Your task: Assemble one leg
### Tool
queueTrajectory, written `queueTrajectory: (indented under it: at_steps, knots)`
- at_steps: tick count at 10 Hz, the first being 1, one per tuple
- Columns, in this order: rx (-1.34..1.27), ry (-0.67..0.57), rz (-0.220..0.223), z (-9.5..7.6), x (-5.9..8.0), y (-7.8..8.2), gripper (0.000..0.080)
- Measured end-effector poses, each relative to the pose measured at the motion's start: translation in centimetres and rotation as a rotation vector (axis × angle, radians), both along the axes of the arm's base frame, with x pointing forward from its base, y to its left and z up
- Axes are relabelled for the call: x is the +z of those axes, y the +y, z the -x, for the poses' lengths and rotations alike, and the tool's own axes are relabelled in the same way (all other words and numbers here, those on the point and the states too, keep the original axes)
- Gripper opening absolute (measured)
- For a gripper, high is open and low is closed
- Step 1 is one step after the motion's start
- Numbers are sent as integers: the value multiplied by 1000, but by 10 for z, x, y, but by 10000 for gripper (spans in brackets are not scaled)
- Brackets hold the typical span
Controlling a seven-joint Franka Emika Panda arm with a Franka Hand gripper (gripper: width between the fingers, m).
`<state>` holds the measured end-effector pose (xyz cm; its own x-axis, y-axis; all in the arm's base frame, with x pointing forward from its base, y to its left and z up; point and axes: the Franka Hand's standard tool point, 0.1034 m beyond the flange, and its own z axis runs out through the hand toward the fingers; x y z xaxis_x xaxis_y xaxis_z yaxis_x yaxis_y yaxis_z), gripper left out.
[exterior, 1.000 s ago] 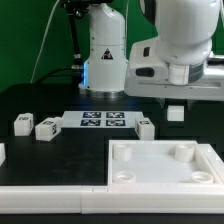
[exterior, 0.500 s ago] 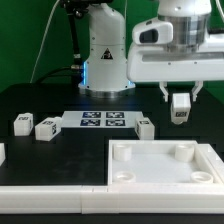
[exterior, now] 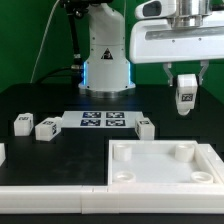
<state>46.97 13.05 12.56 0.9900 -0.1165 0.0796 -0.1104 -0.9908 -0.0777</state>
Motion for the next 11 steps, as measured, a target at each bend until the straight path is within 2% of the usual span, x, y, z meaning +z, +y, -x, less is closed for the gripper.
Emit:
queueTrajectory:
  at_steps: [1,2,3,6,8,10,11]
  knots:
    - [1,2,0,1,-2,0,290]
    - [54,-12,3,-4,-11,-3,290]
    - [89,-13,7,-17,-17,-11,290]
    - [155,-22,9,-61,-15,-18,290]
    - [160,-22,-4,-88,-12,-15,290]
    - [175,-31,-13,-101,-11,-15,290]
    - [174,-58,-12,-101,-12,-14,290]
